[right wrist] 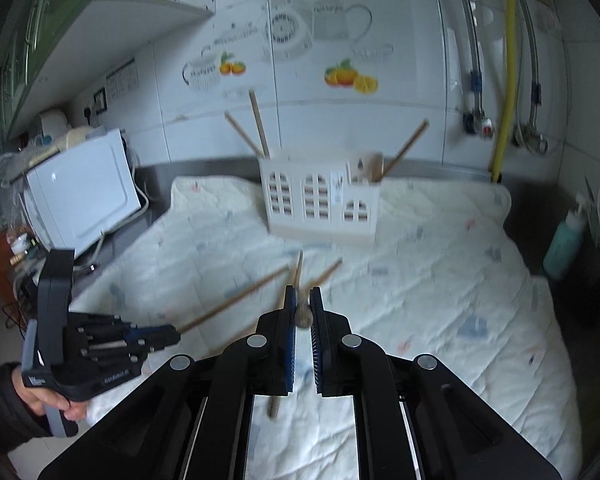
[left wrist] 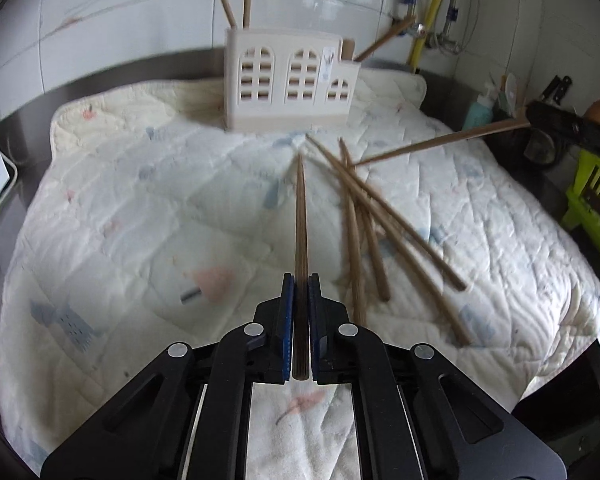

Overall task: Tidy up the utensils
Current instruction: 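Lift the left tool's chopstick toward the holder while the right tool carries its own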

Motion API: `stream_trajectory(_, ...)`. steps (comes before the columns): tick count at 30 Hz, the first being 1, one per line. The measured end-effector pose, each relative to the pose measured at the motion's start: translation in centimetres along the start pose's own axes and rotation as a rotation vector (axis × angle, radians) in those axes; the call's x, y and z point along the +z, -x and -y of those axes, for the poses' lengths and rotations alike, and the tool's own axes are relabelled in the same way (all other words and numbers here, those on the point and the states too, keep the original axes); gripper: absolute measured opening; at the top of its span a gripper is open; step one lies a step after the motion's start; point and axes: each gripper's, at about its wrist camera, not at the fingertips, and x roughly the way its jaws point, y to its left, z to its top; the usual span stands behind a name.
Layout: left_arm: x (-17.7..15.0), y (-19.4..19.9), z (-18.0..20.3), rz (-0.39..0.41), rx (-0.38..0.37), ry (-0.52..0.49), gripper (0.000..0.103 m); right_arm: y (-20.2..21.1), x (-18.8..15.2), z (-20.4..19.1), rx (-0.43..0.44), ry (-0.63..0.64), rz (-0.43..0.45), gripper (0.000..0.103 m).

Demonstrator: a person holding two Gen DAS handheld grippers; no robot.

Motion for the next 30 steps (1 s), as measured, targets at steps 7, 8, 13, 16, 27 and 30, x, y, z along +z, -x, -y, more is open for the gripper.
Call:
stream_trajectory(7, 2.4, 1.3, -0.5, 0.068, -0.021, 0.016, 0.005, 0.8, 4.1, 0.4, 0.020, 0.028, 0.047, 0.006)
stream_trajectory(8, 2.7, 1.5, -0.4, 0.076, -0.019, 0.013, 0.005, 0.9, 4.5, 0.3, 0.020, 0.033, 0.050, 0.006)
stream_trajectory(13, 4.2, 2.0, -0.2, 0.118, -0.015, -0.013, 0.005, 0.6, 6.0, 0.0, 0.022, 0.065, 0.057, 0.006)
stream_trajectory(16, 5.1, 2.0, -0.3, 0.138, -0.014, -0.020, 0.005, 0.3, 6.6, -0.1, 0.020, 0.081, 0.054, 0.006)
stream_trajectory(27, 9.5, 3.4, -0.4, 0.188, -0.037, -0.025, 0.005, -0.1, 11.3, 1.4, 0.007, 0.089, 0.084, 0.006)
stream_trajectory(30, 11.3, 3.9, -0.1, 0.207, -0.037, -0.053, 0.005, -0.3, 13.7, 2.1, -0.002, 0.086, 0.103, 0.006)
